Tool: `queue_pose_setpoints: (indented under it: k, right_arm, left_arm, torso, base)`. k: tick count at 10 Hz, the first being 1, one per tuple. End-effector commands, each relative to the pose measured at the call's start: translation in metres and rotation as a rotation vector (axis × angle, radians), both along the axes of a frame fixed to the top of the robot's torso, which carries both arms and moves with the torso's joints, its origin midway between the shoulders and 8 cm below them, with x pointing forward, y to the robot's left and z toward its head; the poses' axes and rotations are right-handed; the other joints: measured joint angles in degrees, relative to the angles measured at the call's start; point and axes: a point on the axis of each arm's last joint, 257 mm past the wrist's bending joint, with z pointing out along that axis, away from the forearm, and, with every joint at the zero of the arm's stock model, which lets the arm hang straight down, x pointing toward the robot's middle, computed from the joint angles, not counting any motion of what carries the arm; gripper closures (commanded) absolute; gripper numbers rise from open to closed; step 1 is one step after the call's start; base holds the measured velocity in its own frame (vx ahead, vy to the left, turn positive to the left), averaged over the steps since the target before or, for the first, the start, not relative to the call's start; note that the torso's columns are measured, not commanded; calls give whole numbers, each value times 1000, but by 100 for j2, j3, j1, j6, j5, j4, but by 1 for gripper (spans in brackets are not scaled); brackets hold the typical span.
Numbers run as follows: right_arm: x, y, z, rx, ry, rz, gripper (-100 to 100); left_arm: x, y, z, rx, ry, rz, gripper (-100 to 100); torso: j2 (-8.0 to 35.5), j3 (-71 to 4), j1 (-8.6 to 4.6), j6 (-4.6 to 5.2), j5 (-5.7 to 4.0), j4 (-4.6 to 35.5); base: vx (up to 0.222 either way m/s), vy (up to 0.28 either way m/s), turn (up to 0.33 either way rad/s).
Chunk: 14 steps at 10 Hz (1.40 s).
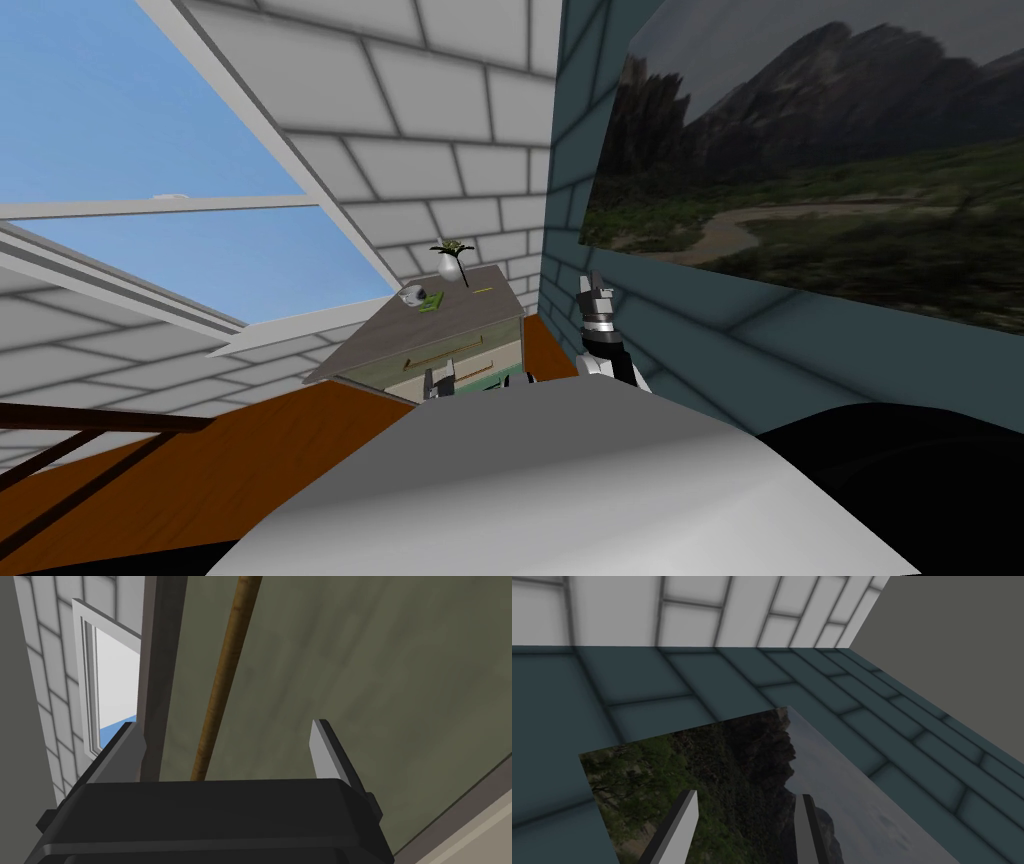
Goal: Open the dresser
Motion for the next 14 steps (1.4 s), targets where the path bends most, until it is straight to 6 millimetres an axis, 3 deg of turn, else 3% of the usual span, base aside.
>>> queue_pose_setpoints:
  k: [1,10,11,12,14]
  right_arm:
    - [0,0,0,0,0,0,0]
    - [0,0,0,0,0,0,0]
    - [0,0,0,0,0,0,0]
    - [0,0,0,0,0,0,0]
    - [0,0,0,0,0,0,0]
  left_arm:
    - [0,-4,-3,-19,0,4,-100]
    - [60,5,18,-20,-1,-8,-100]
    - [56,3,17,-20,-1,-8,-100]
    - [48,3,13,-20,-1,-6,100]
    - [30,0,7,-20,-1,-2,100]
  torso:
    - [3,2,1,0,0,1]
    - [2,1,-2,0,0,0]
    - [2,2,-1,2,-2,4]
    - [-4,-2,2,1,-1,1]
    - [-35,-14,17,12,16,-16]
  base:
    - [8,-4,5]
    - [-34,-9,14]
    - [-18,-7,4]
    - [14,3,-21]
    - [43,12,-14]
